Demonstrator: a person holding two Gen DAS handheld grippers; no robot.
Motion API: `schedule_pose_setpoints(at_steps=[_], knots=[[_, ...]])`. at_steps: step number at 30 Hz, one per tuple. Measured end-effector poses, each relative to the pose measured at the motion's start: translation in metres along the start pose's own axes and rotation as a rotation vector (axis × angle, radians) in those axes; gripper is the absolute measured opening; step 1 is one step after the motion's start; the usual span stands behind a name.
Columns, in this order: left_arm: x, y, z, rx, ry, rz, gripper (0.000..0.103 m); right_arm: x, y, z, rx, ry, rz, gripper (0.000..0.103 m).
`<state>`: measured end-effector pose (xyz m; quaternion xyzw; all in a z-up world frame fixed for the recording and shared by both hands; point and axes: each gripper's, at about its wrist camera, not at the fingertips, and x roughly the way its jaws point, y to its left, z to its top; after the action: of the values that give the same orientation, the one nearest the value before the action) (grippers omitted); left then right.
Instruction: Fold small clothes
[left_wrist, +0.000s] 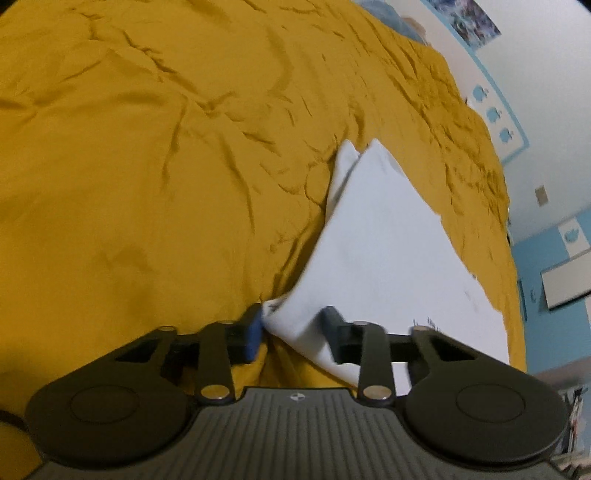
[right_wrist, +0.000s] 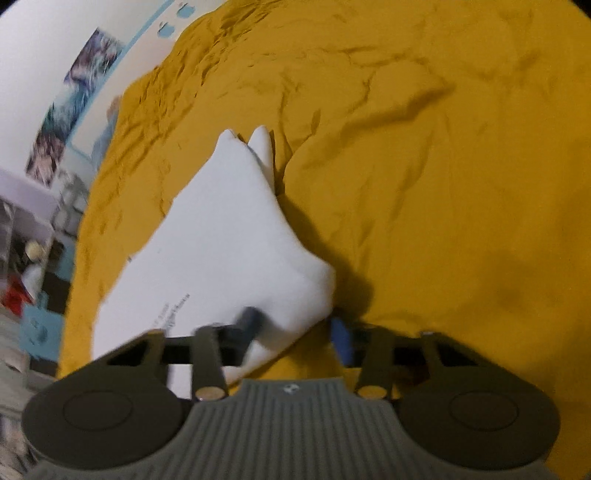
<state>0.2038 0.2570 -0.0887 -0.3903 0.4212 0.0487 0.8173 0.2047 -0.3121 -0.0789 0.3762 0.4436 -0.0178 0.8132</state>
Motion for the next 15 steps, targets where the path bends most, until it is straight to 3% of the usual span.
schedule_pose_setpoints(at_steps=[2,4,9,15], knots=[[-0.003,-0.001,0.000,-0.005,-0.035,-0.018,0.016,0.000,0.001,-0.002,0.015,-0.025,0.011,0.010],[-0.009,-0.008,0.001,0.033,-0.072,-0.014,0.010,-0.002,0.006,0.000,0.021,-0.049,0.032,0.004],[-0.026,-0.038,0.010,0.113,-0.139,0.000,0.009,-0.019,0.036,0.005,-0.080,-0.127,0.023,0.000],[-0.051,-0.065,0.011,0.218,-0.174,0.047,0.008,-0.069,0.063,0.010,-0.135,-0.204,0.043,0.000]])
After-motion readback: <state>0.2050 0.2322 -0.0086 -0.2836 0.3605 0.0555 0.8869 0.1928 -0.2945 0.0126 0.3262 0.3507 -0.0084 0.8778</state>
